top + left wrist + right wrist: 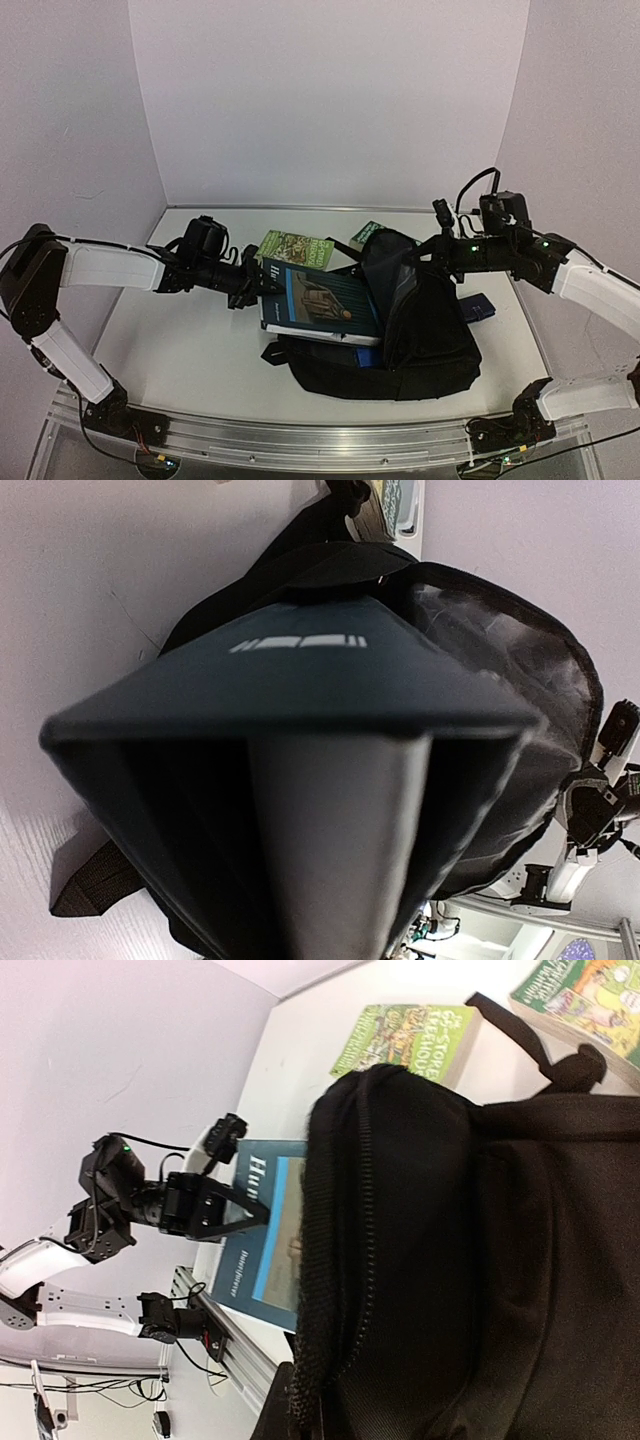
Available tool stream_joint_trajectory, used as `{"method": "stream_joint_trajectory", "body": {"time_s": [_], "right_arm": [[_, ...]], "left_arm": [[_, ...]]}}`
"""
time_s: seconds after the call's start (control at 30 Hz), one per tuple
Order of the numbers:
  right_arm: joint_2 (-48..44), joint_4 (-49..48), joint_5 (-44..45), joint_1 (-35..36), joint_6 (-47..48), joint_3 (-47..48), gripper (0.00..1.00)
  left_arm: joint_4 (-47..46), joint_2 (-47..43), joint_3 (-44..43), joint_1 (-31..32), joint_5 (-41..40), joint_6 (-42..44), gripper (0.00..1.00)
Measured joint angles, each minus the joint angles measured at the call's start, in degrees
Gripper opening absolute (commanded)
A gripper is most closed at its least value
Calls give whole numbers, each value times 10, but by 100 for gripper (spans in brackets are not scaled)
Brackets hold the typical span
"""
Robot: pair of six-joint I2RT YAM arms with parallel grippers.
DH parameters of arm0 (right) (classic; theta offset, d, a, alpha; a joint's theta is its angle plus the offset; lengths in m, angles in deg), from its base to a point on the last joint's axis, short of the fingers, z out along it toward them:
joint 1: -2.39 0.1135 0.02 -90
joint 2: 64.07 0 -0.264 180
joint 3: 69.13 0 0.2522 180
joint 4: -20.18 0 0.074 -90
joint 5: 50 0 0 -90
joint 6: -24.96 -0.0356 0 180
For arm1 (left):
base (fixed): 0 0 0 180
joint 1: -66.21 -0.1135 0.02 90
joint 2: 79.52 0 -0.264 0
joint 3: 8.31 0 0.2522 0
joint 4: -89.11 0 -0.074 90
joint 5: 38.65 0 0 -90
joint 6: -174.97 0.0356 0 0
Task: Pack the student bag
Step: Place the book in the student bag.
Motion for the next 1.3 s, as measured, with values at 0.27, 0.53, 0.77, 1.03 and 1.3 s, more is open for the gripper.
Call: {"method": "stream_joint_trajectory", "body": {"time_s": [0.27, 0.53, 0.77, 1.03, 1.3], "right_arm": [[19, -66, -2, 33, -24, 0, 0], [56, -107, 21, 76, -28, 0, 0], [63, -124, 38, 81, -30, 0, 0], [55, -129, 69, 81, -31, -6, 0], [39, -127, 90, 81, -32, -23, 0]], "left_arm": [[-31, 47, -30, 35, -5, -13, 2], [-85, 106, -63, 88, -29, -44, 15], [-46, 172, -153, 115, -41, -25, 28], [101, 184, -207, 135, -102, 56, 61], [176, 184, -207, 138, -136, 81, 72]]}}
